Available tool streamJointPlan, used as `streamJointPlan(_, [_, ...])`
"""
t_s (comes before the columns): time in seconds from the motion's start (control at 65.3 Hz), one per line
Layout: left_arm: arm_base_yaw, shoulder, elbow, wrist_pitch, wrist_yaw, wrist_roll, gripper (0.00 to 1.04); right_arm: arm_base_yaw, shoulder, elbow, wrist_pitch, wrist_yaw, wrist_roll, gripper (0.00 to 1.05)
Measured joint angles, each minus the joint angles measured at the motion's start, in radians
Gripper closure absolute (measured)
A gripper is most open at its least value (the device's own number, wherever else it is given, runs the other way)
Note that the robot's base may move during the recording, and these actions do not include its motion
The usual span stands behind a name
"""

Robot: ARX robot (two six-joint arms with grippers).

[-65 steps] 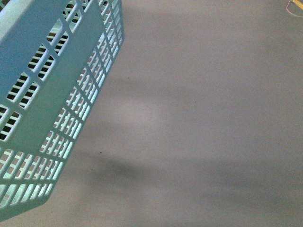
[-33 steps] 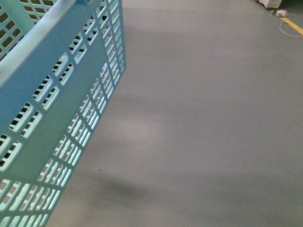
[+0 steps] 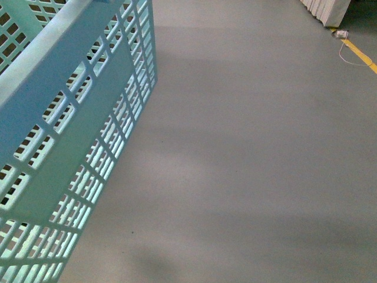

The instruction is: Pick lemon and mango into basket

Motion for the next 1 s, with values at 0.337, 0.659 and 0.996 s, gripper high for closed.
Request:
streamJointPlan(0.337, [0.0, 0.0, 0.0, 0.0, 0.0, 0.0, 0.78, 0.0, 0.0, 0.0, 0.0, 0.0, 0.0, 0.09])
streamJointPlan(0.659, [0.0, 0.0, 0.0, 0.0, 0.0, 0.0, 0.78, 0.0, 0.0, 0.0, 0.0, 0.0, 0.0, 0.09])
streamJointPlan(0.996, [0.0, 0.0, 0.0, 0.0, 0.0, 0.0, 0.78, 0.0, 0.0, 0.0, 0.0, 0.0, 0.0, 0.09])
